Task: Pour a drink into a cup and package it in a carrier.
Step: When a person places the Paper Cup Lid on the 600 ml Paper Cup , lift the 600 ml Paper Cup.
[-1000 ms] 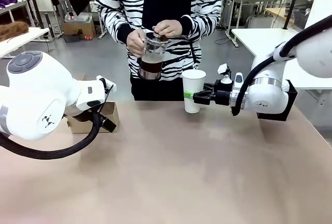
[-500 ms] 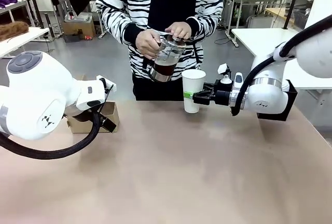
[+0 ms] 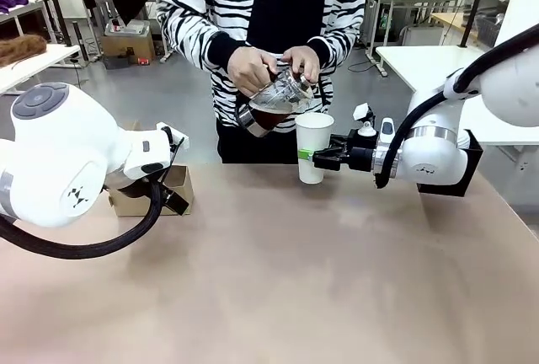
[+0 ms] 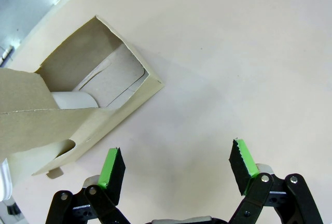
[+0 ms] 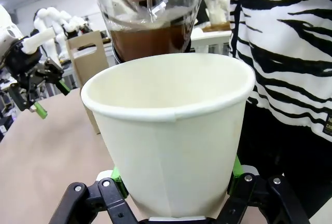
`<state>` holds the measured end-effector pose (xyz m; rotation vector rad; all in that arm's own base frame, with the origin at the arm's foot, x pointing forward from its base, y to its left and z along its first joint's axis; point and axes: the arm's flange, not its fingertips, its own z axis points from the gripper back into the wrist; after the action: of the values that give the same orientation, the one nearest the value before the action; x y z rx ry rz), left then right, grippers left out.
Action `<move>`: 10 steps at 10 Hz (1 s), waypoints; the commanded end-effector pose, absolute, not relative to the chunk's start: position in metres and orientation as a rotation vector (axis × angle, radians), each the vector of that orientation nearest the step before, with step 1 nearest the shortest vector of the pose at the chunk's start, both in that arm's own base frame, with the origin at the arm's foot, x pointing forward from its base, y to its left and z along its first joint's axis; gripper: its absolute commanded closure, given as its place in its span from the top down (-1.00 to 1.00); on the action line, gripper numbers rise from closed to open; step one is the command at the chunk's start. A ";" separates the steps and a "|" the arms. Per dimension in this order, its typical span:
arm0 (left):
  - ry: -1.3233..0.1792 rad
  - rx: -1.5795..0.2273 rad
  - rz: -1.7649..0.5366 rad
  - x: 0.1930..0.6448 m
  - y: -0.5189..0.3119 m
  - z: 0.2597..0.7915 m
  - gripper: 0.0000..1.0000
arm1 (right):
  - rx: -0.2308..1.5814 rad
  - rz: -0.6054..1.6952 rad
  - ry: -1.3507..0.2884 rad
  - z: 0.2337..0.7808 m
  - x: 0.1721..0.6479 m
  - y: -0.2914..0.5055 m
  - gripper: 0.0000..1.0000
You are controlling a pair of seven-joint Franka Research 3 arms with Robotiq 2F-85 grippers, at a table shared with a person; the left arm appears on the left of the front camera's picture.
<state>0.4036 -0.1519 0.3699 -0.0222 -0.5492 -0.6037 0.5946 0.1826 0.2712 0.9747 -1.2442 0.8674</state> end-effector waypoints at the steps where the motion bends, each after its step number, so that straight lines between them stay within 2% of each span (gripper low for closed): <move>1: -0.550 -0.025 -0.604 0.403 -0.152 0.370 1.00 | 0.967 0.863 -1.224 0.273 0.594 0.184 0.63; 10: -0.550 -0.025 -0.604 0.403 -0.152 0.370 1.00 | 0.967 0.863 -1.224 0.273 0.594 0.184 0.63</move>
<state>0.4036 -0.1519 0.3699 -0.0222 -0.5492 -0.6037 0.5946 0.1826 0.2712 0.9745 -1.2439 0.8672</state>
